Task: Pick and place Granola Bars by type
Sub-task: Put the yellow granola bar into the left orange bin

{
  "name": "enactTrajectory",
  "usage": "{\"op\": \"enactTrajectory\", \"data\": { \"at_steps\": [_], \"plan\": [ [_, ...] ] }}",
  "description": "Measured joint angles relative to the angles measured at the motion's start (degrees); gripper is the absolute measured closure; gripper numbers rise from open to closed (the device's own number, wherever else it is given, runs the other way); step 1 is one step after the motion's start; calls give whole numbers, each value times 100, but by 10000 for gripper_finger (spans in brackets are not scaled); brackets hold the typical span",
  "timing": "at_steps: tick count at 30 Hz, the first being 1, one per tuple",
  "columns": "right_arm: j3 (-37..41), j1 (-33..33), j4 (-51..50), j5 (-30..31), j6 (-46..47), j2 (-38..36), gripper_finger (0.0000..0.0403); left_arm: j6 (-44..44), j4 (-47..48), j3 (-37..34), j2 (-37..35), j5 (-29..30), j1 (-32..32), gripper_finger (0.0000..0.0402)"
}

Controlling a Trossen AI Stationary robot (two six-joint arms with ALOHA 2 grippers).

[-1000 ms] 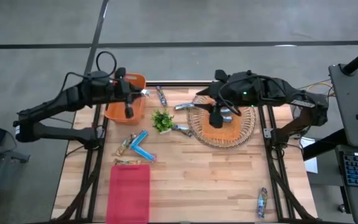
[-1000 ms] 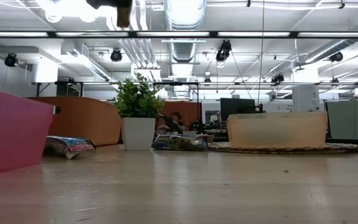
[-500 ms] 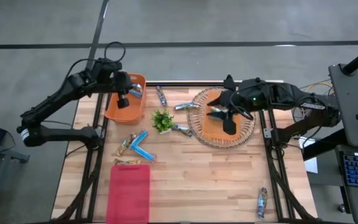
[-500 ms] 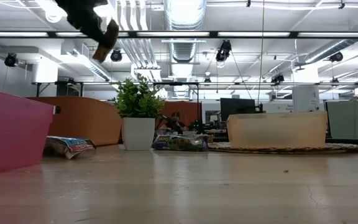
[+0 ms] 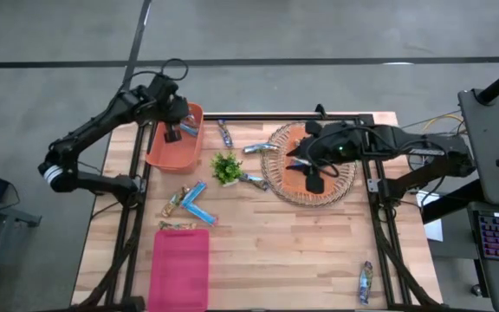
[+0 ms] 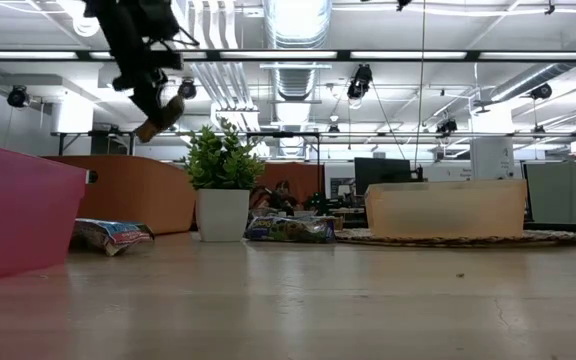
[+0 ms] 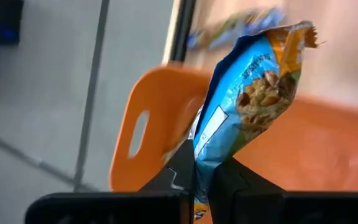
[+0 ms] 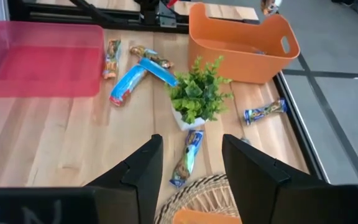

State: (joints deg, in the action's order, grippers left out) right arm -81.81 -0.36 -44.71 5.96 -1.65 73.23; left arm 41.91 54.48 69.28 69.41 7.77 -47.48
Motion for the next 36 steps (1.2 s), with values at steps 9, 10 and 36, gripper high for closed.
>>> {"op": "enactTrajectory", "data": {
  "at_steps": [9,10,36],
  "plan": [
    [472,0,177,0,-181,0,252,304,-5,-13,866,492,-130,400],
    [529,0,188,1,-225,0,253,308,-20,-20,974,542,-142,400],
    [817,0,224,4,-282,2,263,-36,-1288,-1427,1543,759,-431,401]
  ]
}}
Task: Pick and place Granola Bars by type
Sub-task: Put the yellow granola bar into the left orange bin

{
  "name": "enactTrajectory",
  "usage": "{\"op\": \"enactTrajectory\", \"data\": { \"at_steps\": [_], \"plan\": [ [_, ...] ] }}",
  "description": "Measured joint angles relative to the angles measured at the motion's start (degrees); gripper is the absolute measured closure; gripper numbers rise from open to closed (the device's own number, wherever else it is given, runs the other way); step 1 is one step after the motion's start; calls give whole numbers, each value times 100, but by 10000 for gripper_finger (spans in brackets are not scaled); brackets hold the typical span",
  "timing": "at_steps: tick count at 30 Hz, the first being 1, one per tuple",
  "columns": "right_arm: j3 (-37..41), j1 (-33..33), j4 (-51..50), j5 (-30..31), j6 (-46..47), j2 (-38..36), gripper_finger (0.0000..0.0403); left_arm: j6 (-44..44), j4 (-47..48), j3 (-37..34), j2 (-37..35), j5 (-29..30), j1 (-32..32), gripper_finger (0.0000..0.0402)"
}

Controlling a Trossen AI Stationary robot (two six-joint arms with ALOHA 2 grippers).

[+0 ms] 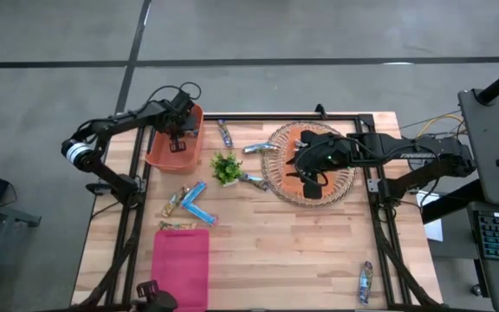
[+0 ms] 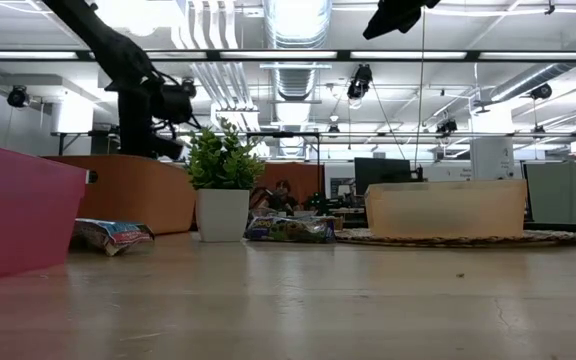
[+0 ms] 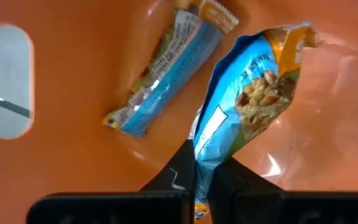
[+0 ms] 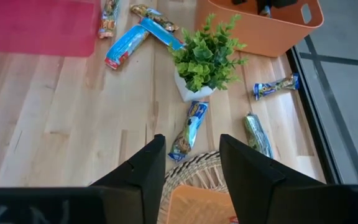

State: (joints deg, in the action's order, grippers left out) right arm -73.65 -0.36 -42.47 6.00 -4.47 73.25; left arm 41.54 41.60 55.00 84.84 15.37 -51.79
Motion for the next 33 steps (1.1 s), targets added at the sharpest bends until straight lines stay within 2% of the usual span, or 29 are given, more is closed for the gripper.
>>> {"op": "enactTrajectory", "data": {
  "at_steps": [12,21,33],
  "plan": [
    [-1,0,253,-7,186,0,265,-411,-742,-555,7,117,22,401],
    [-2,0,257,-23,308,0,259,-572,-728,-636,112,125,34,400],
    [-4,0,255,-63,448,0,267,-490,-896,-618,210,185,46,343]
  ]
}}
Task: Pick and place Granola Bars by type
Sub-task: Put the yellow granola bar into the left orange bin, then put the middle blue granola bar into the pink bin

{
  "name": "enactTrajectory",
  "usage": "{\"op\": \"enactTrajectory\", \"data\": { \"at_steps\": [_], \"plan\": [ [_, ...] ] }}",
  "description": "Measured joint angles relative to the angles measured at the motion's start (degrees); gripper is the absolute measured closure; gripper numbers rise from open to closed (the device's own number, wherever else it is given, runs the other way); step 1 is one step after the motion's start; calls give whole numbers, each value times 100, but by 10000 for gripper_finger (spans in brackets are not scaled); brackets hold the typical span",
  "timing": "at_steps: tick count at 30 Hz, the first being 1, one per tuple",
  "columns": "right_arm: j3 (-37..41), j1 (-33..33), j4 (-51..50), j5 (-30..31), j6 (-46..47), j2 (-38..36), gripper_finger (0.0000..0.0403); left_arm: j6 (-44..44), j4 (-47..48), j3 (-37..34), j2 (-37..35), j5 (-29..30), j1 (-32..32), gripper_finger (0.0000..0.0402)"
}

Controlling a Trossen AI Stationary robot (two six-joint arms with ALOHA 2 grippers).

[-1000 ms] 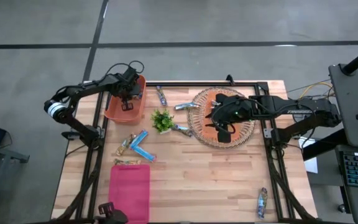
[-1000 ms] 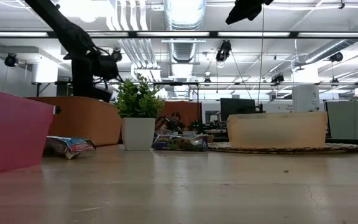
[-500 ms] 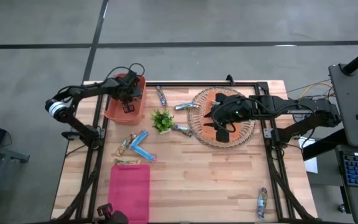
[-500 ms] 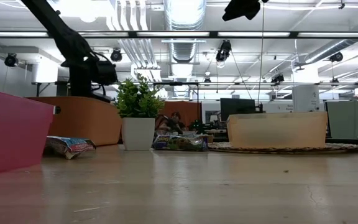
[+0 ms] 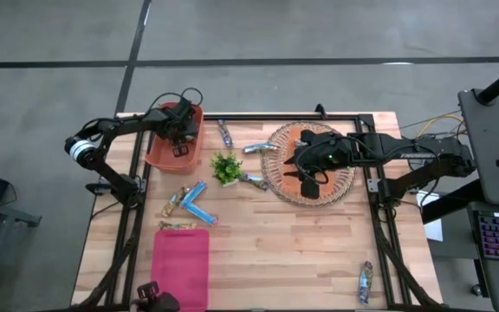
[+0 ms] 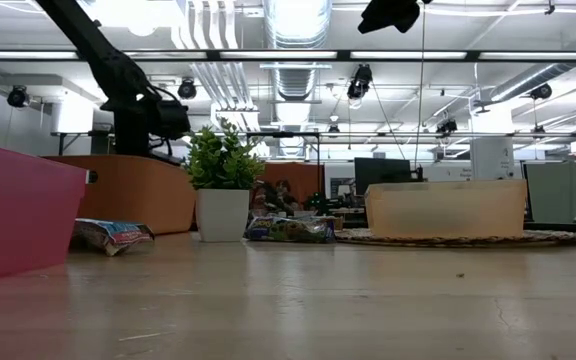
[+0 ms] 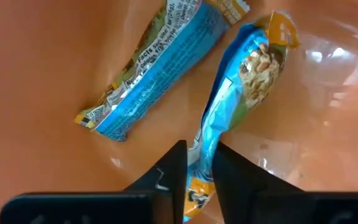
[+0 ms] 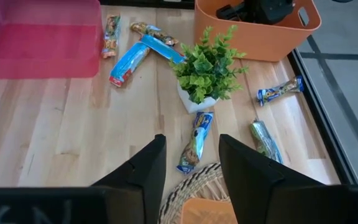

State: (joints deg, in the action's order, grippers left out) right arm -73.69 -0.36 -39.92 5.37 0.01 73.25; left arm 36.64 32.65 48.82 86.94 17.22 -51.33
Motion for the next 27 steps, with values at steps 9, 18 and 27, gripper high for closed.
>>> {"op": "enactTrajectory", "data": {
  "at_steps": [9,18,27],
  "plan": [
    [0,0,-2,0,-72,0,266,-232,72,457,-2,28,7,249],
    [0,3,-7,22,-189,0,265,-815,1211,1385,-9,97,28,203],
    [0,162,76,81,-222,2,252,-1843,2496,2719,-23,-385,110,202]
  ]
}}
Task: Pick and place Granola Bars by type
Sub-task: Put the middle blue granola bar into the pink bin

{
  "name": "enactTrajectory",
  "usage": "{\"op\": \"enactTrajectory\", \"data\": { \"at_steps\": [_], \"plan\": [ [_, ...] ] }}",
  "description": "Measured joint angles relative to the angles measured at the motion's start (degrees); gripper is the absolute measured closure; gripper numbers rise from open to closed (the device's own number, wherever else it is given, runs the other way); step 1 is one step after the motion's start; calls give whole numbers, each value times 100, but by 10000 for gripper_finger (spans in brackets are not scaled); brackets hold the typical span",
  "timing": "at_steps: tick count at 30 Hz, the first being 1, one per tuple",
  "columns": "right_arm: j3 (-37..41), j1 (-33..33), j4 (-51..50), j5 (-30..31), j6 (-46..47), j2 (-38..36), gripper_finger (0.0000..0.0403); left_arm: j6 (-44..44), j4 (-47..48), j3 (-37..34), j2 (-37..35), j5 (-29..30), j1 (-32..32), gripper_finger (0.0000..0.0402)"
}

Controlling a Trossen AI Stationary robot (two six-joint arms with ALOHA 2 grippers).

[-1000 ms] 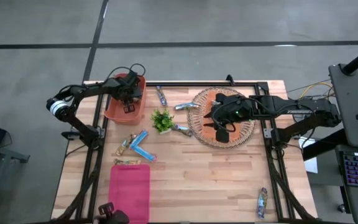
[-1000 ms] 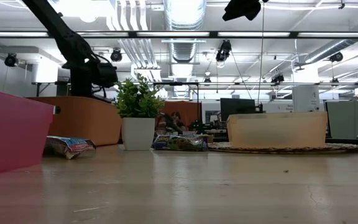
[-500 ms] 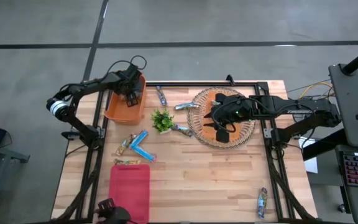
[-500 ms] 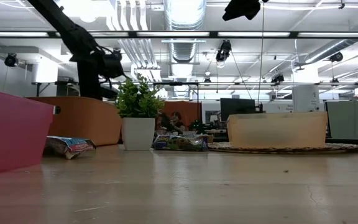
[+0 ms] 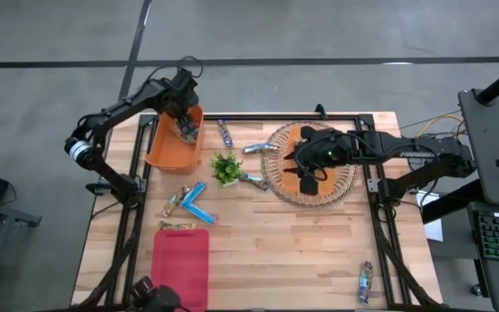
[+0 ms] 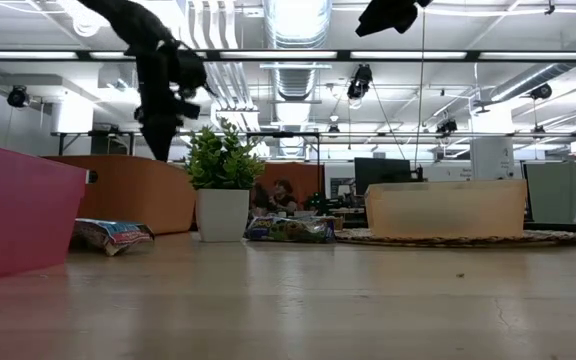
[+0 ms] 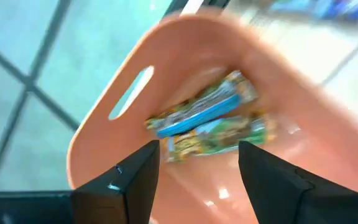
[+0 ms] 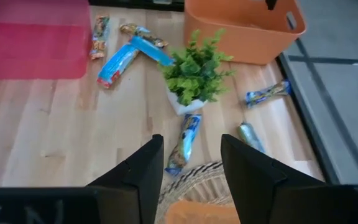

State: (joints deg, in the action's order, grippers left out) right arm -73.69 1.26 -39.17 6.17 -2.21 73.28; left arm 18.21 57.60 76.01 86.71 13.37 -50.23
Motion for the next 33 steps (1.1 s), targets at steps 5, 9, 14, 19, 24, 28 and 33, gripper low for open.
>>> {"op": "enactTrajectory", "data": {
  "at_steps": [5,9,14,19,24,28,33],
  "plan": [
    [-24,348,163,-9,-119,0,232,-531,381,680,-73,-1012,180,202],
    [-114,788,163,-52,-210,10,210,-613,398,1053,-205,-2071,430,202],
    [-365,1512,15,-603,-286,271,195,-318,169,1253,-445,-3897,736,202],
    [-792,2157,-251,-964,-619,917,195,-327,-422,1075,-788,-5124,886,202],
    [-1197,2551,-438,-971,-1103,1603,195,-547,-1435,576,-1148,-5378,984,202],
    [-1515,2755,-609,-1056,-1362,2125,195,-744,-2212,26,-1471,-5443,996,202],
    [-1928,2913,-798,-1222,-1670,2813,195,-1066,-3072,-783,-1858,-5432,996,202]
  ]
}}
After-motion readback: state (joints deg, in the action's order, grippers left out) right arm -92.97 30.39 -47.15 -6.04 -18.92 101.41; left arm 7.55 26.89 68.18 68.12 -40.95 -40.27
